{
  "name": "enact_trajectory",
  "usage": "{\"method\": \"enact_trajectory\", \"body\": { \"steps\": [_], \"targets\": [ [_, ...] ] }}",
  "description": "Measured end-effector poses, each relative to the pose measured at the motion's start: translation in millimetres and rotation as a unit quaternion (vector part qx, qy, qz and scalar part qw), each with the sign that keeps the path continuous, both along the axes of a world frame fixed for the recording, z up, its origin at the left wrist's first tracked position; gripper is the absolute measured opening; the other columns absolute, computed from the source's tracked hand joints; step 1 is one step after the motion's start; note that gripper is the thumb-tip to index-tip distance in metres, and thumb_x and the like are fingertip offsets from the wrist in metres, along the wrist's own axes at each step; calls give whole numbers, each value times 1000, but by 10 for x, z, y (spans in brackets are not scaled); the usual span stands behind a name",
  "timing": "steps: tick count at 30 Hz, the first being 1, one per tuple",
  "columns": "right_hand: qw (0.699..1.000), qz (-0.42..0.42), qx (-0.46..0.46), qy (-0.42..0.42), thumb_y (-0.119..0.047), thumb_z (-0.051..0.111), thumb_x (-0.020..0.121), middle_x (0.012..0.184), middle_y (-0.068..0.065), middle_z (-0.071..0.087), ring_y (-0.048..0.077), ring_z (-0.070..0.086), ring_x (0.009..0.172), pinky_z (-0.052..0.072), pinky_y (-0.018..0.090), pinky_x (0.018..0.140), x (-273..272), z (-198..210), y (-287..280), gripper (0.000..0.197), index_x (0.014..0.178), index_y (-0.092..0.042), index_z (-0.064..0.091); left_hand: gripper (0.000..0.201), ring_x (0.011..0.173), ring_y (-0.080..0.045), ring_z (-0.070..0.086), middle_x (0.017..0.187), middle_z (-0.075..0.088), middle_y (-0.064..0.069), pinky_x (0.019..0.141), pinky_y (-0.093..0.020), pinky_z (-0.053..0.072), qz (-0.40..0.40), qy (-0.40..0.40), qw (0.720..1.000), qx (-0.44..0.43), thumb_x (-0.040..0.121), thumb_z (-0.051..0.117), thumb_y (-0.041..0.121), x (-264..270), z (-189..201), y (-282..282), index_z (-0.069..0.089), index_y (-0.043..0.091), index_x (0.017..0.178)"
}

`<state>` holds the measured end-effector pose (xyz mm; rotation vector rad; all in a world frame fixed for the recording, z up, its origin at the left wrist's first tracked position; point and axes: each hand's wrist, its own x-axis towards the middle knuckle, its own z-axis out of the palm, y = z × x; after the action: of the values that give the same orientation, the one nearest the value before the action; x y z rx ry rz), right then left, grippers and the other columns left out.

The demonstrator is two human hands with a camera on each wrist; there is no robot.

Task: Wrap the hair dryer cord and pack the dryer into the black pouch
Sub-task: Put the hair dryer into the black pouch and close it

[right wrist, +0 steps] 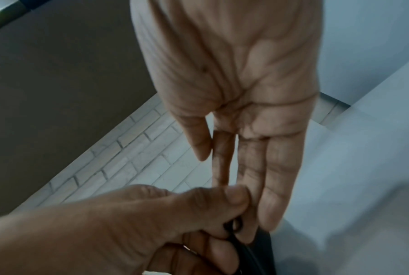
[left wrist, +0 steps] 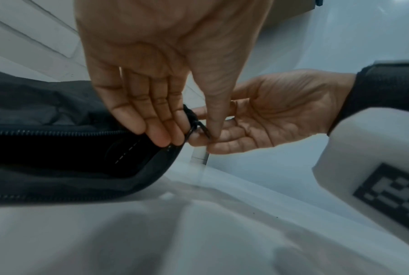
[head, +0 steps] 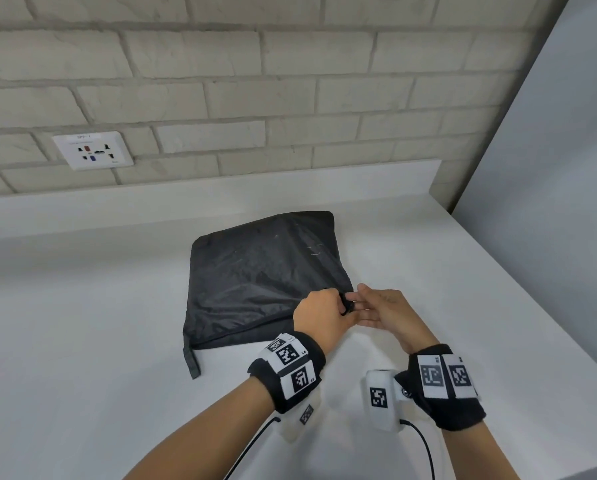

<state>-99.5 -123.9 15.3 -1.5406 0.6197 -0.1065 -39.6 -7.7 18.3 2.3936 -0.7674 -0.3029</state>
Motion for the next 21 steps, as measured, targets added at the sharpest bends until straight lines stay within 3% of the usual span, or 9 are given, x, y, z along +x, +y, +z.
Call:
{"method": "enact_trajectory", "body": {
  "steps": [3,5,9,12,15,21],
  "targets": [
    [1000,-16,5,-1,-19,50,94,74,6,62,17,62,67,56,16,61,47,-33,2,19,88,-10,66,18,92,-28,63,96,69,-7,79,-36,51,-2,0,1000,3,84,56,26,26,-10,-1,63,9,86],
    [999,-43,17,8,-19,54,92,73,9,62,19,62,64,56,21,60,90,-60,11,14,95,-6,59,18,89,-29,63,93,69,-8,76,-35,50,-5,-11,1000,4,85,55,23,26,-5,8,63,7,85],
    [996,-45,3,70,-42,52,90,72,9,64,19,63,65,56,30,62,197,-114,37,41,109,-6,51,17,83,-28,62,83,65,-6,70,-33,47,-14,-26,999,-12,86,53,22,17,8,39,61,8,84],
    [992,1,-52,118,-53,44,90,66,9,64,19,63,59,55,29,55,269,-140,86,54,88,-3,63,12,80,-26,62,78,60,-1,69,-33,48,-22,-17,999,-41,86,53,21,12,13,57,59,11,83],
    [986,28,-97,136,-49,42,92,61,10,62,19,59,53,50,27,50,325,-161,112,52,67,-8,61,11,82,-23,62,82,64,-2,69,-31,47,-36,-25,998,-45,86,52,20,20,6,77,59,12,85],
    [979,30,-172,104,-34,46,95,49,6,54,22,56,47,56,39,69,370,-187,48,45,58,-9,54,10,84,-25,62,78,56,1,64,-27,39,-5,-22,1000,-21,87,51,22,63,-19,114,56,15,80]
  ]
}}
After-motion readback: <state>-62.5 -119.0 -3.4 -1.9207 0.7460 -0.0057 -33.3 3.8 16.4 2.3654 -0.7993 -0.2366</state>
